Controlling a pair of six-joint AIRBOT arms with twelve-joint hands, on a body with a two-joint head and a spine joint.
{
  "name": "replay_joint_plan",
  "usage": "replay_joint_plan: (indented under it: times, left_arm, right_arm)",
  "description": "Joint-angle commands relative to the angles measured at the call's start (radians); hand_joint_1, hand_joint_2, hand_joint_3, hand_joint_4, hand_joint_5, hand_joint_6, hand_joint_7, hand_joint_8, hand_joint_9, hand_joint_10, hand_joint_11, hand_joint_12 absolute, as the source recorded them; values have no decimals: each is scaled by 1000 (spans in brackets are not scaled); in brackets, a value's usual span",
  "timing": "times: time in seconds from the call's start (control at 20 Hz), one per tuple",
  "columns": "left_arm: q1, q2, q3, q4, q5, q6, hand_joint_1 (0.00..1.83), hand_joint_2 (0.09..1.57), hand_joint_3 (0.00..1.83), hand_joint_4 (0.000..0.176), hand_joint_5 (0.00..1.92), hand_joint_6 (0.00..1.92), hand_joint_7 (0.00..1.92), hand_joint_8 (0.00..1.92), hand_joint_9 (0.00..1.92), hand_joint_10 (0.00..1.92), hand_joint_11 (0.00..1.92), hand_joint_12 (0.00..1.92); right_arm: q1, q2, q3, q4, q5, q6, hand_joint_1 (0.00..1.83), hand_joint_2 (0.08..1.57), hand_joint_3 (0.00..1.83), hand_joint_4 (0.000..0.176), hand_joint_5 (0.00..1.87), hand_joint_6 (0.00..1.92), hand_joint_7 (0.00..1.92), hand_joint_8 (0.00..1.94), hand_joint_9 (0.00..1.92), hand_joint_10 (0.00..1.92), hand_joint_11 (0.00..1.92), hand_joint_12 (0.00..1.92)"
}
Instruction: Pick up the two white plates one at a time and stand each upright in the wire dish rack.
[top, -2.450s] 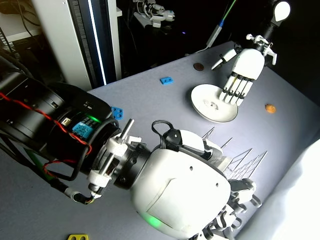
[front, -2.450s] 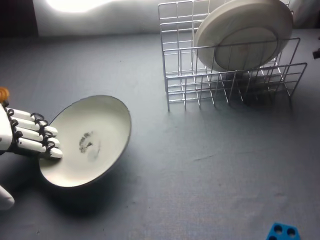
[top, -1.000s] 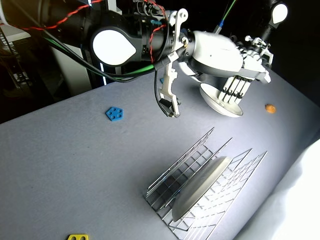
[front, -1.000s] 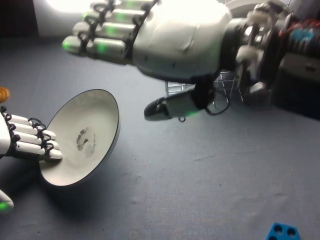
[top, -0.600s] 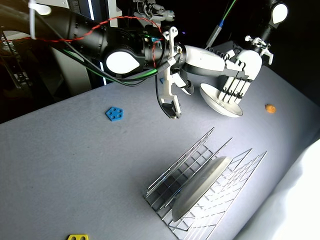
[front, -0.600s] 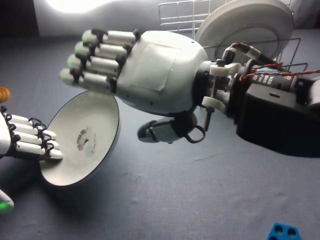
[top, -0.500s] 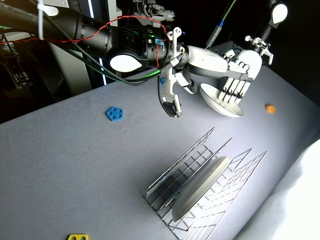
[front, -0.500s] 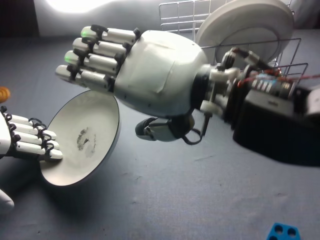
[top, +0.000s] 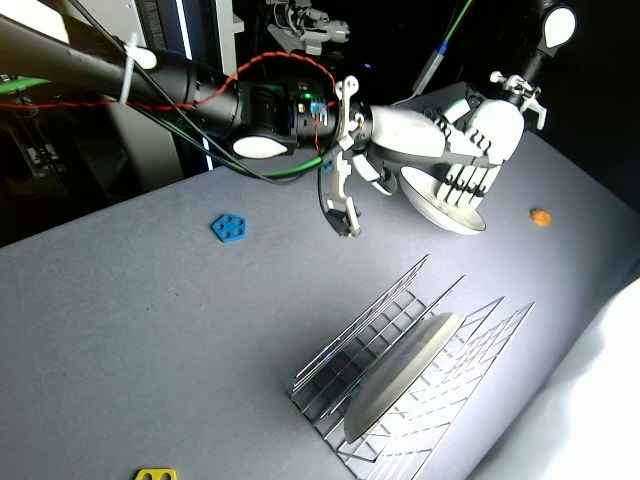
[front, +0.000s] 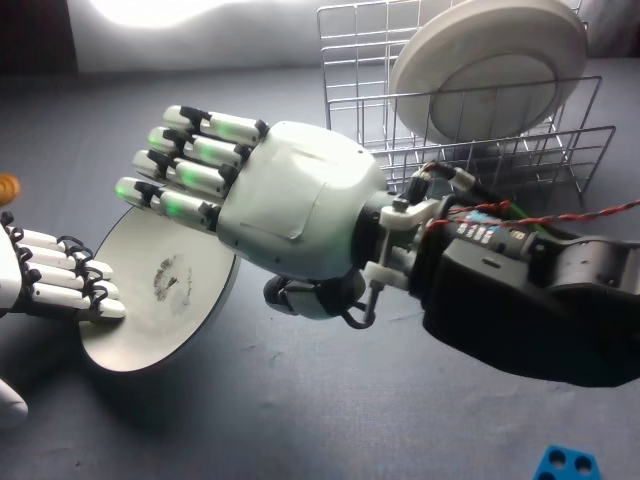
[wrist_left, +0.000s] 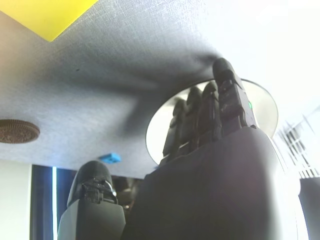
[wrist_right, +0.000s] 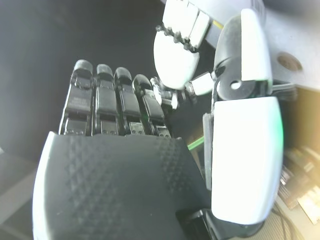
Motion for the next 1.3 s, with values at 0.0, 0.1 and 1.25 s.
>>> replay_joint_plan:
  times: [0.0, 0.1, 1.25]
  left_arm:
    - [12, -18, -4, 53, -28, 0, 0, 1082, 0, 0, 135, 3, 130, 4, 108, 4, 0, 248]
    - [12, -19, -4, 53, -28, 0, 0, 1078, 0, 0, 137, 5, 122, 3, 105, 3, 0, 254]
    - [10, -30, -5, 54, -25, 0, 0, 1081, 1, 0, 135, 3, 118, 3, 89, 3, 0, 192]
  right_arm:
    - [5, -10, 7, -14, 107, -17, 1119, 958, 0, 0, 0, 0, 0, 0, 0, 0, 0, 0]
    - [-1, -32, 31, -6, 105, -20, 1113, 961, 0, 0, 0, 0, 0, 0, 0, 0, 0, 0]
    - [-42, -204, 196, -1, 118, 34, 1119, 1049, 4, 0, 312, 55, 299, 40, 276, 69, 0, 1059]
